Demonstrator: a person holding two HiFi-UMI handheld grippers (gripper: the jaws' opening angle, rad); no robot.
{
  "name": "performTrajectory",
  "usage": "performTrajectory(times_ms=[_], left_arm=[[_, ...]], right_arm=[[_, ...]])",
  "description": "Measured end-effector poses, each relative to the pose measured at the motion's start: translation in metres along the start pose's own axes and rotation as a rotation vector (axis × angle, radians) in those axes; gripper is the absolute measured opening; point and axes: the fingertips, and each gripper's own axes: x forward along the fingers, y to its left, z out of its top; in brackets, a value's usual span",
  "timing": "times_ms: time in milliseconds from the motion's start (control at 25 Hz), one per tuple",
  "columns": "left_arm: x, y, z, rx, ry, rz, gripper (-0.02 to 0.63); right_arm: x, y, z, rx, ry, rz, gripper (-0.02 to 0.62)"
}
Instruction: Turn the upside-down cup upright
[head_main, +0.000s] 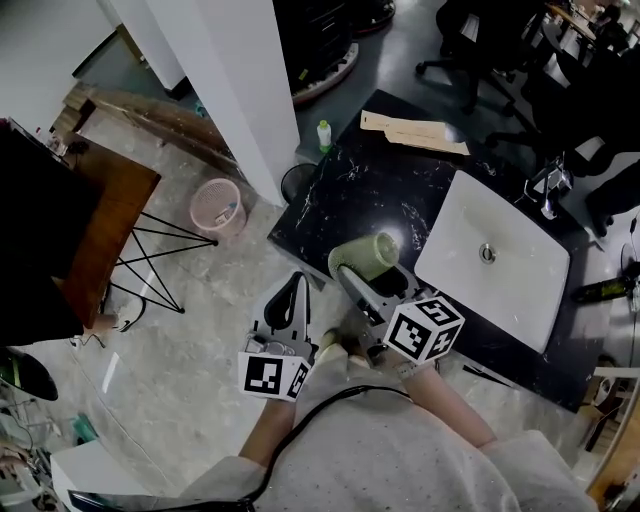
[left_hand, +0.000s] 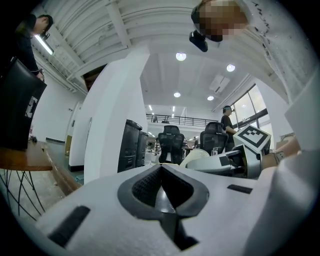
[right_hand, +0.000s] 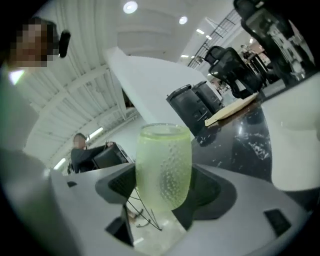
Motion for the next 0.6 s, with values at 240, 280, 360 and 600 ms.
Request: performTrajectory(times_ms=[240, 280, 360, 600], left_arm=[[-0.006, 0.012, 0.004, 0.017, 0.005, 0.027, 0.006], [-0.007, 0.014, 0.004, 0.019, 0.007, 0.031, 0.006], [-0.009, 0.018, 0.004, 0.021, 0.010, 0.038, 0.006], [-0.012, 0.021, 0.005, 0.027, 0.013, 0.035, 0.006]], right_arm=[[0.005, 0.021, 0.014, 0.455, -0.205, 0.227, 0.341], [0.006, 0.024, 0.014, 0.519, -0.226, 0.261, 0.341], [0.008, 0.028, 0.011, 0.630, -0.265, 0.322, 0.341], [0.007, 0.032, 0.002, 1.003, -0.422, 0.514, 0.341]])
